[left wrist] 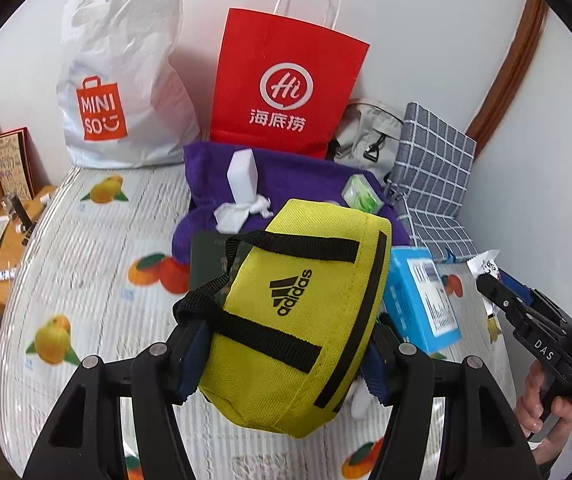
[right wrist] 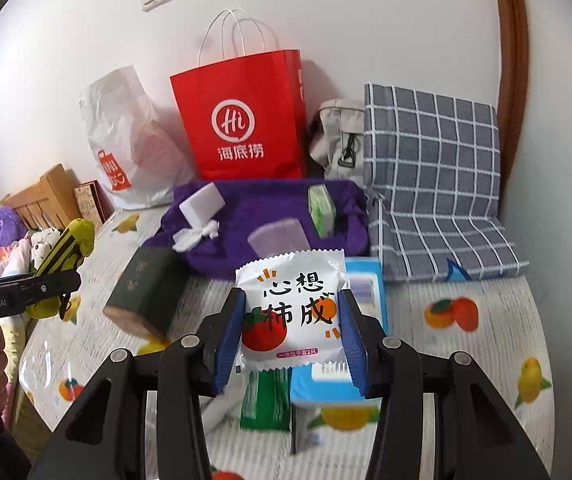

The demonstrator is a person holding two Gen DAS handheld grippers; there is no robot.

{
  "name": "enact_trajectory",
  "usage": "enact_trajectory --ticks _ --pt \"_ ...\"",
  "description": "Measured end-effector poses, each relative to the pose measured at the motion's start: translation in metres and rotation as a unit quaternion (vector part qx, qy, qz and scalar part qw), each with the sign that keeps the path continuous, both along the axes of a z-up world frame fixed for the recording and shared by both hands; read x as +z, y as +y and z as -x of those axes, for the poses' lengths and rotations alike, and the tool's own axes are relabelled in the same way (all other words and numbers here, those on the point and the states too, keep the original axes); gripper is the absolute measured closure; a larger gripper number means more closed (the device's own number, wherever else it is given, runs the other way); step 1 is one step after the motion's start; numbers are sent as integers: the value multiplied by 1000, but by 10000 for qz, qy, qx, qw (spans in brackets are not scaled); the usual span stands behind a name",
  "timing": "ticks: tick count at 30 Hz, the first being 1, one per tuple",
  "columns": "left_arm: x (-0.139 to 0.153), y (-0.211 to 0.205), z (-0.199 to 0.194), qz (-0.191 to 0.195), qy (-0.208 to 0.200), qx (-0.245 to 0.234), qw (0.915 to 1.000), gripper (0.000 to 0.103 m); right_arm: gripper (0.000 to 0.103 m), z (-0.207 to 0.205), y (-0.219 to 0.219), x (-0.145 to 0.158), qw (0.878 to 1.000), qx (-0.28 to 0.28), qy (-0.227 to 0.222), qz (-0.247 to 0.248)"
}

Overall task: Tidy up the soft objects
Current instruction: 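Carry the yellow bag with the left tool while the right tool carries the snack packet to the towel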

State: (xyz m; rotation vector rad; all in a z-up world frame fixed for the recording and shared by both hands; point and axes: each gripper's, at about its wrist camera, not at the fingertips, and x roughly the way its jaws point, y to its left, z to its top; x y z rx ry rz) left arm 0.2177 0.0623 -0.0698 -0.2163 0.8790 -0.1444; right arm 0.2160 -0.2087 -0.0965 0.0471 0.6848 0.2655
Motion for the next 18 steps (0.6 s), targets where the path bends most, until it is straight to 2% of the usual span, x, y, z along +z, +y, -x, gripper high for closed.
enact_trajectory --ticks 6,12,18 --pt "-2 2 -36 -61 100 28 9999 41 57 -37 11 7 9999 32 -40 105" --pt "-7 4 -72 -51 308 46 9995 41 57 -82 18 11 9999 102 69 -45" --pt "-1 -2 -107 -268 322 -84 9991 41 57 -122 28 15 9998 216 44 -34"
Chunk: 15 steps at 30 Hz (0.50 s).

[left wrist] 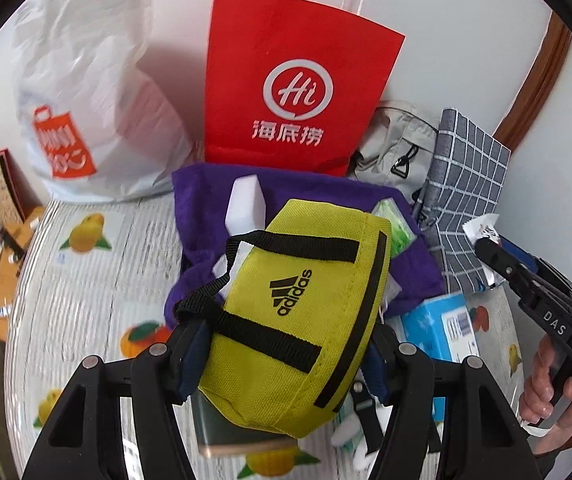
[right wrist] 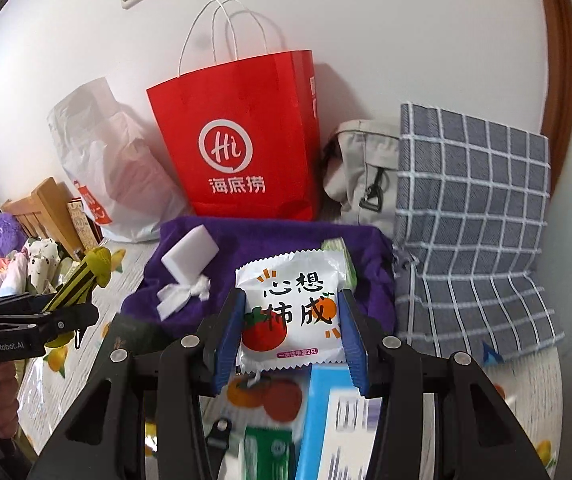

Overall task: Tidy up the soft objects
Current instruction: 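Carry the yellow bag with the left tool while the right tool carries the snack packet to the towel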

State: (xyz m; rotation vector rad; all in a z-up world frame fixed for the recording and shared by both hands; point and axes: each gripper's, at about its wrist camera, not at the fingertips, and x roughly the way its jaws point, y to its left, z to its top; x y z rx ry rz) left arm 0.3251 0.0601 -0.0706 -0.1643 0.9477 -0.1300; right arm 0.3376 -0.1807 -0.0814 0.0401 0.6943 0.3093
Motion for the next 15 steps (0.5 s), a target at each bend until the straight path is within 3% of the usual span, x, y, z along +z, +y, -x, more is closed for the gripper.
enact_trajectory --ticks 7,11,15 --pt "8 -11 -43 -278 -106 -67 9995 41 57 -35 4 -1 9999 80 -5 -92" --pt "-8 -20 -65 -464 31 -138 9988 41 57 -53 7 -13 9998 149 135 -74" --pt "-31 -22 -84 -391 249 -187 9987 41 56 -67 12 -37 9987 326 383 15"
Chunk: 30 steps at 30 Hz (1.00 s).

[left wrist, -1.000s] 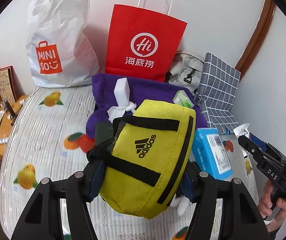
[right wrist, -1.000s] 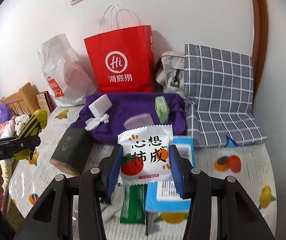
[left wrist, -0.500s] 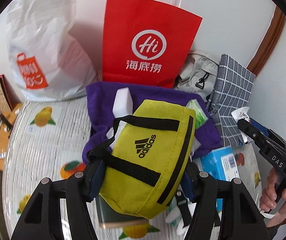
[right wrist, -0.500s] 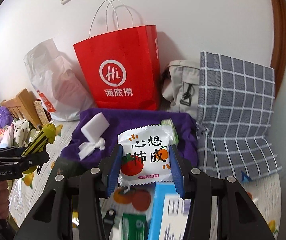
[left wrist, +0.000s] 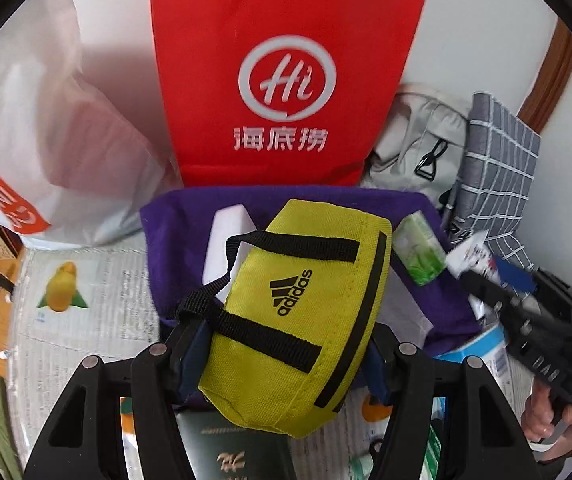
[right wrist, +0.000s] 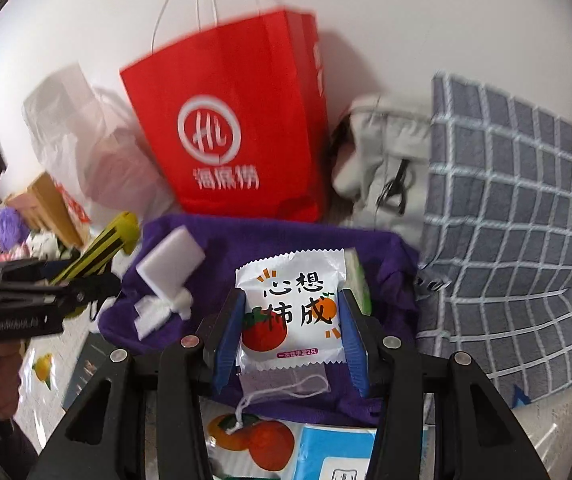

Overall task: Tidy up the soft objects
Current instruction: 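Carry the yellow bag with the left tool while the right tool carries the snack packet to the towel, then lower the yellow bag and snack packet onto the towel and open both tools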

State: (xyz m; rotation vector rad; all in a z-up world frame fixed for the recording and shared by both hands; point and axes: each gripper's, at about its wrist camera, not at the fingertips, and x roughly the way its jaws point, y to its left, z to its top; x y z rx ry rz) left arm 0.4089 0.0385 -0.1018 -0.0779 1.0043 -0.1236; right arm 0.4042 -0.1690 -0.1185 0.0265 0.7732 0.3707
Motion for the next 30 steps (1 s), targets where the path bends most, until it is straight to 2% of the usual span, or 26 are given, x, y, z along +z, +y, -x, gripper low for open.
enact_trajectory --ticks 4,7,12,17,23,30 --pt "-14 -2 -11 22 228 -58 9997 41 56 -12 7 -22 9990 131 294 321" --pt "-19 -5 -12 -96 205 -126 9997 41 56 -18 10 -31 9981 238 440 352" --pt "-27 -2 -17 -63 308 -74 9995 41 56 -25 10 -44 9970 304 615 355" --pt "-37 -4 -24 -39 484 -181 9987 41 56 -34 9 -59 9942 343 975 281" --pt "-57 -13 -31 -18 813 -321 9962 41 56 -39 13 -71 9926 359 1092 381" --pt "-68 -15 -34 -44 967 -280 9949 39 52 -44 9 -75 9918 260 1210 328"
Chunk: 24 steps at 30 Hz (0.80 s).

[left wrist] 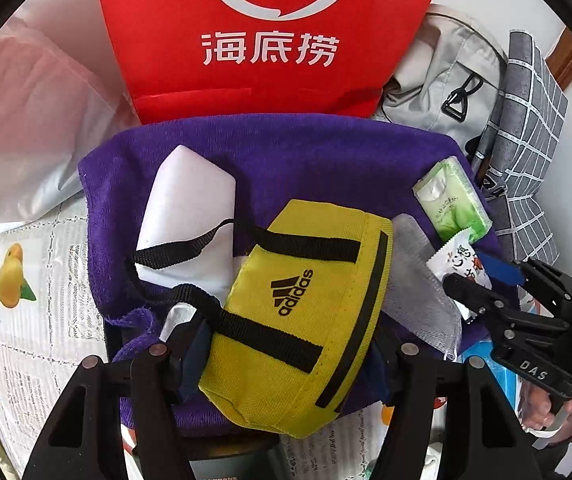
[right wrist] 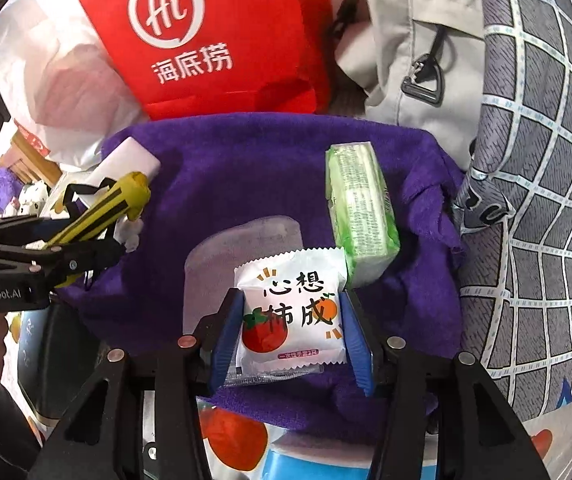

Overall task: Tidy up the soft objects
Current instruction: 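Lower the yellow bag and snack packet onto the towel and open both tools, then withdraw both tools, moving the right tool toward the blue tissue pack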

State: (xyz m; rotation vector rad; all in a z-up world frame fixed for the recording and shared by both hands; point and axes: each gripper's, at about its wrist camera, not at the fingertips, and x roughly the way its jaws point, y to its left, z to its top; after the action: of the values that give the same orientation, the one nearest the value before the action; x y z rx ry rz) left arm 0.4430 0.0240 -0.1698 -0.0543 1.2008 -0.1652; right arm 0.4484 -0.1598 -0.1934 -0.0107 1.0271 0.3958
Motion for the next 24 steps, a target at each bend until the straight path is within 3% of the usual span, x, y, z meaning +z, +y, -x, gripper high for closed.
enact_trajectory --ticks 8,10,17,24 --pt "-3 -1 -5 108 133 122 9998 33 35 -1 -8 4 9999 -51 18 -114" --pt "-2 -2 -5 75 94 163 9998 29 34 0 -11 8 9999 -62 -61 -82" --pt "15 1 2 366 -7 161 9992 28 34 4 -16 19 9997 -142 -193 -91" --pt "40 4 13 592 -211 131 9979 28 34 27 -28 48 9978 -307 -524 -271"
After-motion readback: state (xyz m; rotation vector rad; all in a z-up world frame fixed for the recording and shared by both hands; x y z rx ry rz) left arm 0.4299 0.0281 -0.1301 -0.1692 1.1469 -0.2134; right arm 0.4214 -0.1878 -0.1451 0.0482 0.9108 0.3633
